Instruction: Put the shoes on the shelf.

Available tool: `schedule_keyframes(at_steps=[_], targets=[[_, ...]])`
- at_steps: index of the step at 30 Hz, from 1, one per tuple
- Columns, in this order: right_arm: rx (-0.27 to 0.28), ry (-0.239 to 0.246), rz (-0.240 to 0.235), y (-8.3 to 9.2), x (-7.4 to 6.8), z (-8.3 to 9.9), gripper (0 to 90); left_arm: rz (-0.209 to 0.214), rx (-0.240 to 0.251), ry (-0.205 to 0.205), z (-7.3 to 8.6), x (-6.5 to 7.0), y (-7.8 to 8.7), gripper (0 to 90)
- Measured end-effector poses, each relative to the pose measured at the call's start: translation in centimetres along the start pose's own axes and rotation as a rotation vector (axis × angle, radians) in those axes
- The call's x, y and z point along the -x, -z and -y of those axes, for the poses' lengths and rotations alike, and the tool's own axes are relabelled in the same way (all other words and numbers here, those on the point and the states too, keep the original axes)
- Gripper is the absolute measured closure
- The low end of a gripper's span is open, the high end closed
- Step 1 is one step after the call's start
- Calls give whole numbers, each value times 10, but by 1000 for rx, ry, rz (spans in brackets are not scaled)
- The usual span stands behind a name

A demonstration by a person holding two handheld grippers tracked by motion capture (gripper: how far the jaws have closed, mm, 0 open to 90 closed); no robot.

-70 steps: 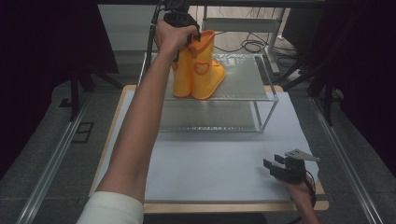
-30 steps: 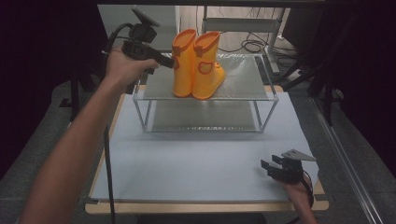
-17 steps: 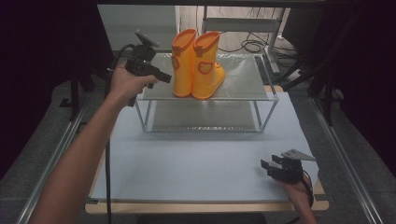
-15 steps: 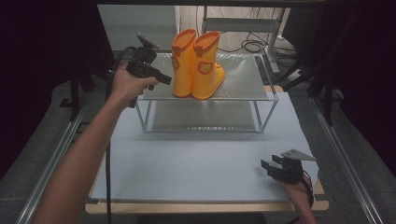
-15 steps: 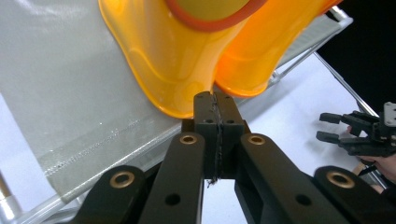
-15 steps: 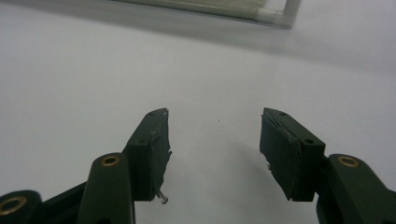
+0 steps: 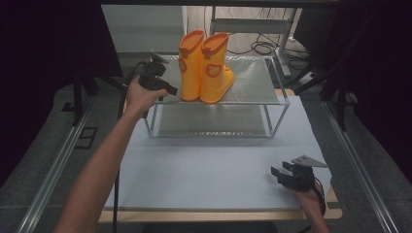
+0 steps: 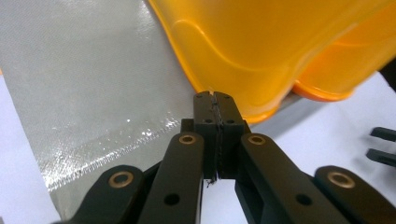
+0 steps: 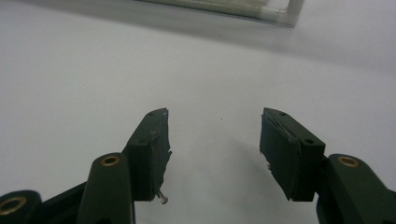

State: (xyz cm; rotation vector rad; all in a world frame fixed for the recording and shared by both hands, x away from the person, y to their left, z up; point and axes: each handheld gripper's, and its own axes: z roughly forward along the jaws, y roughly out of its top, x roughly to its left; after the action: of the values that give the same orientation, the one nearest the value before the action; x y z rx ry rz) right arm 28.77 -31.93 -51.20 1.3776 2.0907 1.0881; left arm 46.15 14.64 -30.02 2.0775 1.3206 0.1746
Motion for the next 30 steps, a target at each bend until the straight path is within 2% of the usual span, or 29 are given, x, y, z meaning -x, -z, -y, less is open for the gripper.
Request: schedule_keyframes(at_steps=[6,22,30], targets=[[2,-4,6,2,1,0,419,-3,10,9,-2,3,-12,896],[1,-1,1,0,-2,-1,419,20,36,33,-2,12,-15,900],[6,-7,-4,1,-2,-2,419,31,39,23,-4,20,-18,900]])
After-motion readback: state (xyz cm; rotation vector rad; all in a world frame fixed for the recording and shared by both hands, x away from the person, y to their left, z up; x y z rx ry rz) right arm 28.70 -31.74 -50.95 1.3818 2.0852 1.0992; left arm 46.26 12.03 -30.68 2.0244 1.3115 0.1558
